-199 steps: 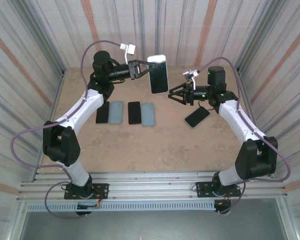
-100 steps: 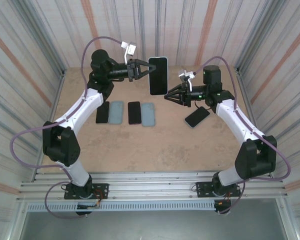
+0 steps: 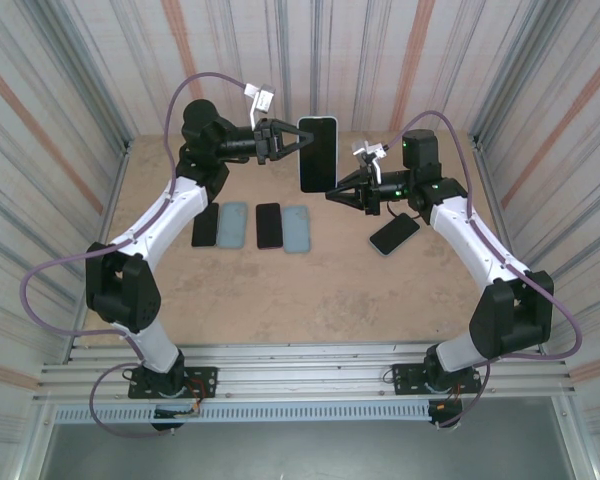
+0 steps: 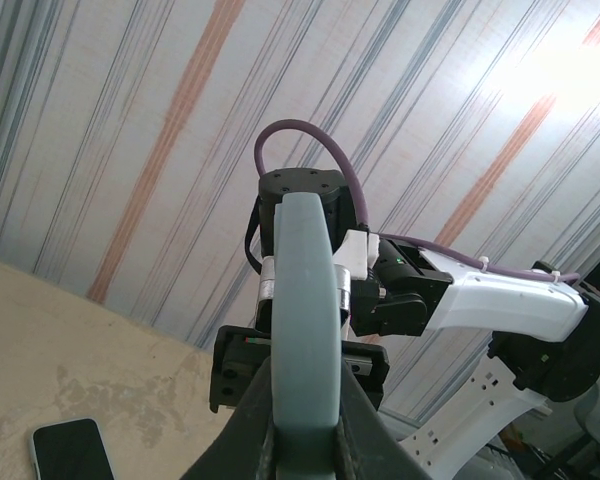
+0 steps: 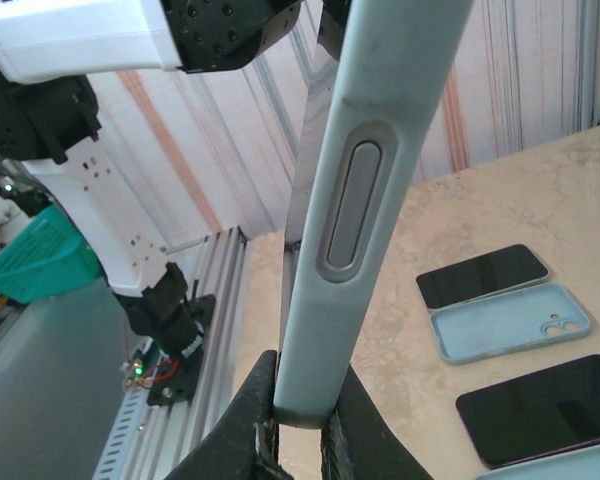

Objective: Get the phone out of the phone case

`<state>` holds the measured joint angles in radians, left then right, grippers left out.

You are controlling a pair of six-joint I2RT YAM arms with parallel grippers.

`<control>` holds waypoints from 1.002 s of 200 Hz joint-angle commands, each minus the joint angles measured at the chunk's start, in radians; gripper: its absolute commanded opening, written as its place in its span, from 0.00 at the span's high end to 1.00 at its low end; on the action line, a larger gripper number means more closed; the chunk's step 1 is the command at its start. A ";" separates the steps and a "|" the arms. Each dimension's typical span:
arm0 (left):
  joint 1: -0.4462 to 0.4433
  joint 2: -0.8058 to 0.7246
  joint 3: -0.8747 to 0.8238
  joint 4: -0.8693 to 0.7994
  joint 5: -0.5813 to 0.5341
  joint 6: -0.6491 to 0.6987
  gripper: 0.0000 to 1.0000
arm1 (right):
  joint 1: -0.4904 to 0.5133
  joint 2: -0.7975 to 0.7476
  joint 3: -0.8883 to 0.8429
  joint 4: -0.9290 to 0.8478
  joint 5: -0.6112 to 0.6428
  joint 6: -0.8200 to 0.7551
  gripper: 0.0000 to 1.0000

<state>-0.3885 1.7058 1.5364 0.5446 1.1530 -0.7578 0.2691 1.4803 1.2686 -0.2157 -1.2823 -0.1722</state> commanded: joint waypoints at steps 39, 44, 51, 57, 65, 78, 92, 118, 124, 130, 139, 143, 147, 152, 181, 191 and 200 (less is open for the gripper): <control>-0.030 0.006 0.101 0.038 0.019 -0.211 1.00 | 0.012 -0.033 0.035 -0.159 0.116 -0.219 0.94; -0.038 0.002 0.110 -0.003 0.027 -0.189 1.00 | 0.017 -0.037 0.038 -0.180 0.142 -0.248 0.94; -0.050 -0.005 0.118 -0.063 0.035 -0.149 1.00 | 0.023 -0.040 0.045 -0.207 0.179 -0.288 0.95; -0.057 -0.011 0.123 -0.109 0.040 -0.117 1.00 | 0.028 -0.041 0.052 -0.230 0.208 -0.318 0.95; -0.064 -0.018 0.121 -0.137 0.042 -0.094 1.00 | 0.033 -0.041 0.060 -0.253 0.239 -0.349 0.95; -0.066 -0.027 0.101 -0.110 0.041 -0.111 1.00 | 0.033 -0.049 0.065 -0.250 0.276 -0.366 0.95; -0.067 -0.035 0.081 -0.073 0.037 -0.140 1.00 | 0.035 -0.054 0.069 -0.222 0.306 -0.354 0.95; -0.070 -0.044 0.073 -0.079 0.029 -0.140 1.00 | 0.036 -0.046 0.105 -0.226 0.319 -0.345 0.95; -0.072 -0.043 0.070 -0.076 0.021 -0.148 1.00 | 0.035 -0.050 0.104 -0.213 0.328 -0.338 0.95; -0.073 -0.044 0.070 -0.066 0.017 -0.158 1.00 | 0.035 -0.052 0.103 -0.199 0.331 -0.327 0.95; -0.075 -0.040 0.070 -0.050 0.015 -0.172 1.00 | 0.035 -0.054 0.105 -0.183 0.331 -0.309 0.95; -0.076 -0.041 0.071 -0.048 0.013 -0.177 1.00 | 0.035 -0.049 0.110 -0.183 0.328 -0.304 0.95; -0.078 -0.039 0.073 -0.047 0.010 -0.178 1.00 | 0.033 -0.046 0.114 -0.183 0.322 -0.299 0.95; -0.080 -0.037 0.075 -0.047 0.010 -0.180 1.00 | 0.033 -0.043 0.118 -0.183 0.316 -0.294 0.95; -0.090 -0.032 0.097 -0.076 0.016 -0.160 1.00 | 0.029 -0.042 0.122 -0.165 0.342 -0.267 0.95; -0.090 -0.035 0.099 -0.113 0.017 -0.132 1.00 | 0.020 -0.047 0.114 -0.111 0.315 -0.218 0.95; -0.090 -0.036 0.097 -0.120 0.017 -0.124 1.00 | 0.022 -0.048 0.115 -0.093 0.311 -0.206 0.95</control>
<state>-0.4454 1.7203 1.6039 0.4686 1.1301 -0.8680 0.2985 1.4338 1.3506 -0.4534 -0.9966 -0.4442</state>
